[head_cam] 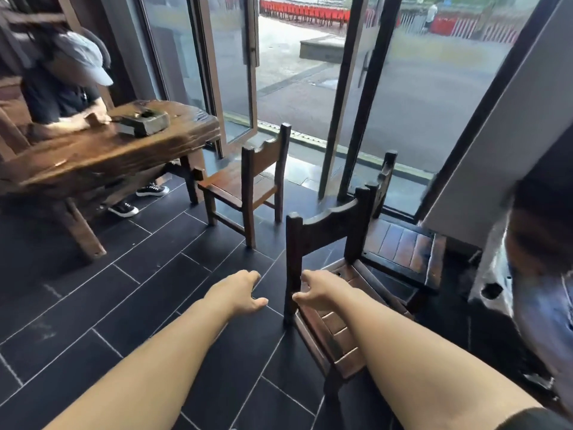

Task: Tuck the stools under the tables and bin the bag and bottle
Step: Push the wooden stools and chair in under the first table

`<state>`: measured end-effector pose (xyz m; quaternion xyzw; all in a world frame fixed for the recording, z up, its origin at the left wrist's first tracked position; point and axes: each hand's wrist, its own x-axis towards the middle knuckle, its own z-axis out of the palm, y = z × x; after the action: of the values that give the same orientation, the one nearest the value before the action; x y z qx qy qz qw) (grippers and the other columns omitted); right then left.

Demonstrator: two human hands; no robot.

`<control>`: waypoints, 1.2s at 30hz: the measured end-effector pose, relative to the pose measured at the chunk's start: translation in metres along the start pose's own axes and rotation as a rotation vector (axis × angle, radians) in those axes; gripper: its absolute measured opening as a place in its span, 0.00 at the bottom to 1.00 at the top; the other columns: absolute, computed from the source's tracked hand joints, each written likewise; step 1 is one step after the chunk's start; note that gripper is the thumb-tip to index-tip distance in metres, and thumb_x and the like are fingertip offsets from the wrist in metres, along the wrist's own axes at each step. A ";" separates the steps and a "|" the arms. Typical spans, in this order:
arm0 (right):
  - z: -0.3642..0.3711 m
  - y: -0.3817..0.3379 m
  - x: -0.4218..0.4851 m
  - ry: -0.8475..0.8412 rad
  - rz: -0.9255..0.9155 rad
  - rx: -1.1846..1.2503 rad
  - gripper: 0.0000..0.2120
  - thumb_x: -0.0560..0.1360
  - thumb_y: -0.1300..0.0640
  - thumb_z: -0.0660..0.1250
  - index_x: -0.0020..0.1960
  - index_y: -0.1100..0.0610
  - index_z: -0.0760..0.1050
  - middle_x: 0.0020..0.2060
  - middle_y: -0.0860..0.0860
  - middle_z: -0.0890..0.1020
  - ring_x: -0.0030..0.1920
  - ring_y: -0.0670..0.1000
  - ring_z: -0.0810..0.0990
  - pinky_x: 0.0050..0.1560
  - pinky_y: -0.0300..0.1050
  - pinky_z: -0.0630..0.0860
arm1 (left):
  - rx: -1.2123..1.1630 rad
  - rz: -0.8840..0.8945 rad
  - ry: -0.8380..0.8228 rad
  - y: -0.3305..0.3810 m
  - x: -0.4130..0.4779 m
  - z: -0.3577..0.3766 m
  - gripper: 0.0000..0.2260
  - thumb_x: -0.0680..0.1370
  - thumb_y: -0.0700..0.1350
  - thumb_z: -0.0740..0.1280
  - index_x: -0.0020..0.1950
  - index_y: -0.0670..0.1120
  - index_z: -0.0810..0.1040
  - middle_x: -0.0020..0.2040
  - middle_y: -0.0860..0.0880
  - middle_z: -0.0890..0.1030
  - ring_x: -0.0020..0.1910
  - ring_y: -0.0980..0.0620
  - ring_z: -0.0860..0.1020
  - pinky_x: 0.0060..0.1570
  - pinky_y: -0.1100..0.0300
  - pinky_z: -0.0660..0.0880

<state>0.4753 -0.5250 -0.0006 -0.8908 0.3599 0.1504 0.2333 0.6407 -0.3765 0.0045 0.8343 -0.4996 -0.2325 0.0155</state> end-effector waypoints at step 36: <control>-0.241 0.027 0.479 0.059 0.383 0.201 0.30 0.72 0.36 0.64 0.68 0.53 0.70 0.67 0.53 0.76 0.63 0.57 0.76 0.60 0.53 0.75 | 0.227 0.360 -0.102 -0.077 0.568 -0.266 0.27 0.76 0.61 0.66 0.71 0.48 0.69 0.66 0.47 0.73 0.65 0.44 0.74 0.63 0.49 0.72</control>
<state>0.8135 -0.9418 -0.0138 -0.7824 0.5424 0.1292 0.2776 1.0350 -0.8705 0.0096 0.7152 -0.6637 -0.2100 -0.0624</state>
